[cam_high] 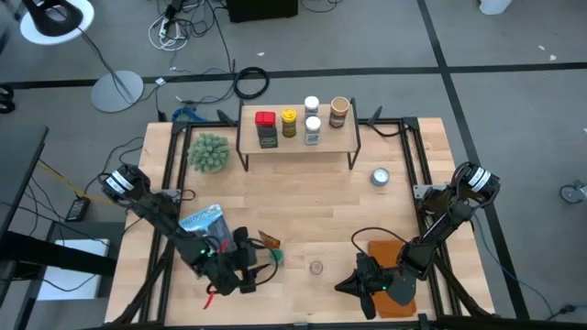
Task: Shelf spices
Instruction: Put the green seasoning bottle on the shelf
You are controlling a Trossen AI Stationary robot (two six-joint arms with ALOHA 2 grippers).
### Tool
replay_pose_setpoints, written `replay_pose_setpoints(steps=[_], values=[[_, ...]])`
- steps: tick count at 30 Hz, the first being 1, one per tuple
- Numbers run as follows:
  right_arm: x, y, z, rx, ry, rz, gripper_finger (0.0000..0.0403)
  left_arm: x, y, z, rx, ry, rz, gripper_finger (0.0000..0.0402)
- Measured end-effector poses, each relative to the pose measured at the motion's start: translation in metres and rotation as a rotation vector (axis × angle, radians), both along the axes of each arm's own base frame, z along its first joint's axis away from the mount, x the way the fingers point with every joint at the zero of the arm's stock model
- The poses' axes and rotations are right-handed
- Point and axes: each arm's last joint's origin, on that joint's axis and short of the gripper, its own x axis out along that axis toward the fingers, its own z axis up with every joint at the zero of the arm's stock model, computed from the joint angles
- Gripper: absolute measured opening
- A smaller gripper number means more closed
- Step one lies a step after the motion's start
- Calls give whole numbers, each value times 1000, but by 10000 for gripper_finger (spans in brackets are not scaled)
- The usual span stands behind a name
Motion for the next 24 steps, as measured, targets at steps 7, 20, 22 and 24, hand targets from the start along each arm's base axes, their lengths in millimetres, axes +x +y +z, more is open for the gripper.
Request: replay_pose_setpoints(steps=[7,20,22,24], values=[[0,0,0,-5,3,0,6,9,1,3,-54,18,-110,248],[4,-4,0,-11,-5,-35,6,21,23,12,-141,74,-145,248],[5,-5,0,-11,-5,-40,7,18,27,23,-159,91,-155,248],[5,-6,-1,-14,-2,-40,7,17,32,40,-169,85,-151,248]])
